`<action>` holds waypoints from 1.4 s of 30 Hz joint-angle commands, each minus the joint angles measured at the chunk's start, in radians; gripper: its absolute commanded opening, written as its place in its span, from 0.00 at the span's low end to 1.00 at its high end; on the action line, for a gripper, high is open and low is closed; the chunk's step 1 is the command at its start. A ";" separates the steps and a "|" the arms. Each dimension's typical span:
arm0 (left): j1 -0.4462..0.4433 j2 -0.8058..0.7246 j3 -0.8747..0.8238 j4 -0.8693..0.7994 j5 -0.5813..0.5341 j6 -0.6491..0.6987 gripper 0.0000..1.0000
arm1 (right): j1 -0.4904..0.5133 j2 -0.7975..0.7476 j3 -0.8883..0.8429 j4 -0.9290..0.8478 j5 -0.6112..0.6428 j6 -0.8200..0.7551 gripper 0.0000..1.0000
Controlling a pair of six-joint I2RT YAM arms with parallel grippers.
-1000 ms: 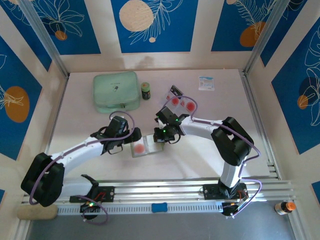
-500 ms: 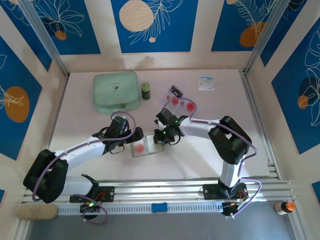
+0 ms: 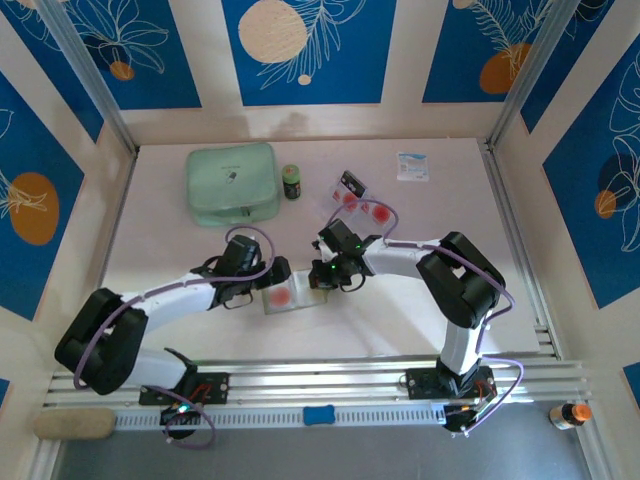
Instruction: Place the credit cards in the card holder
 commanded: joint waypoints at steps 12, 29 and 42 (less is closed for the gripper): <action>-0.043 0.082 0.041 0.035 0.015 -0.008 1.00 | -0.002 0.034 -0.065 -0.032 0.023 0.010 0.00; -0.105 0.093 0.091 0.063 0.027 -0.032 1.00 | -0.004 0.048 -0.086 0.000 0.009 0.017 0.00; -0.106 -0.044 -0.002 0.263 0.058 -0.126 1.00 | -0.008 0.049 -0.090 0.008 0.005 0.020 0.00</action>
